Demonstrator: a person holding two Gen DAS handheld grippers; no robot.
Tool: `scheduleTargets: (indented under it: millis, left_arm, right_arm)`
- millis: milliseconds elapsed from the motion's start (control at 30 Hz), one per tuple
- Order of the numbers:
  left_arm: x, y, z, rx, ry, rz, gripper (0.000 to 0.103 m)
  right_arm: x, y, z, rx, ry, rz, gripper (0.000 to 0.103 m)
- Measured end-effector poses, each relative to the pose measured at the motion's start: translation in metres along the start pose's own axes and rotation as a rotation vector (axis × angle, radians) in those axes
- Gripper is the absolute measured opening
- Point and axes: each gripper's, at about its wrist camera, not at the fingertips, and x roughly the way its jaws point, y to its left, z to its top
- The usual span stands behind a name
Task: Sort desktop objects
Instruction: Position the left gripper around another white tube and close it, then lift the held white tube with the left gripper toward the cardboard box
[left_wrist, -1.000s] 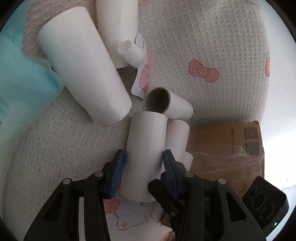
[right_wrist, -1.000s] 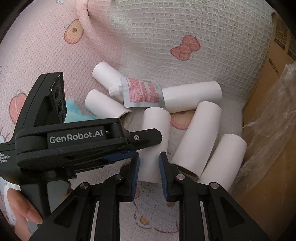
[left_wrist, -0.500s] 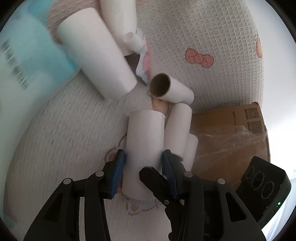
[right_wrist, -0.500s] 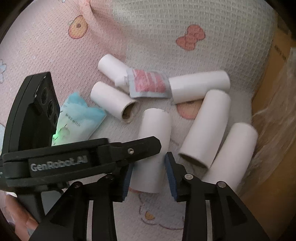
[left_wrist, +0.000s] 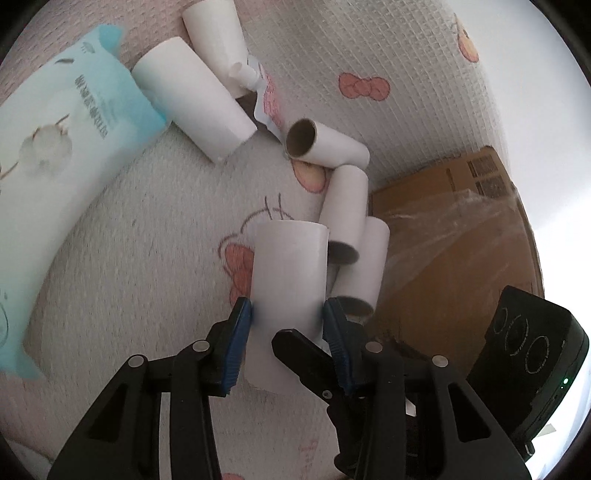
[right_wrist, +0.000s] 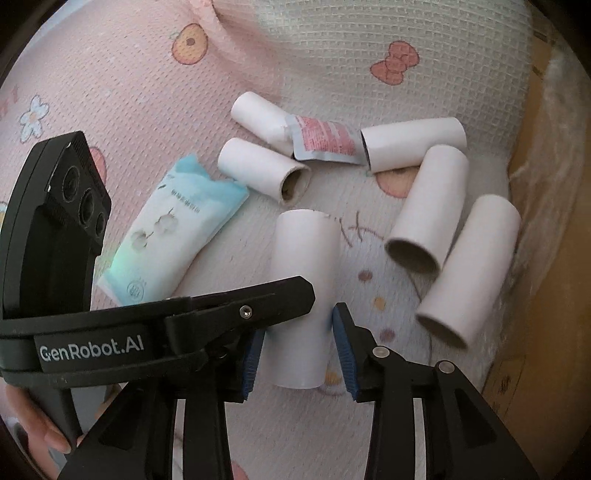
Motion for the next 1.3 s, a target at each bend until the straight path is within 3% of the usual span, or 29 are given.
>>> scheduleTargets:
  millis: [400, 833, 1000, 1300]
  left_arm:
    - [-0.016, -0.01, -0.027, 0.052, -0.015, 0.014, 0.044]
    - [-0.061, -0.029, -0.053, 0.108, -0.147, 0.03, 0.044]
    - [-0.09, -0.048, -0.055, 0.118, -0.219, 0.009, 0.044]
    - [-0.143, -0.114, -0.047, 0.263, -0.332, 0.033, 0.044]
  right_arm:
    - [-0.018, 0.004, -0.025, 0.03, -0.011, 0.036, 0.035]
    - [-0.057, 0.014, -0.044, -0.023, -0.075, 0.111, 0.035]
    - [-0.075, 0.023, -0.041, -0.056, -0.13, 0.144, 0.035]
    - [-0.136, 0.039, -0.022, -0.105, -0.293, 0.181, 0.035]
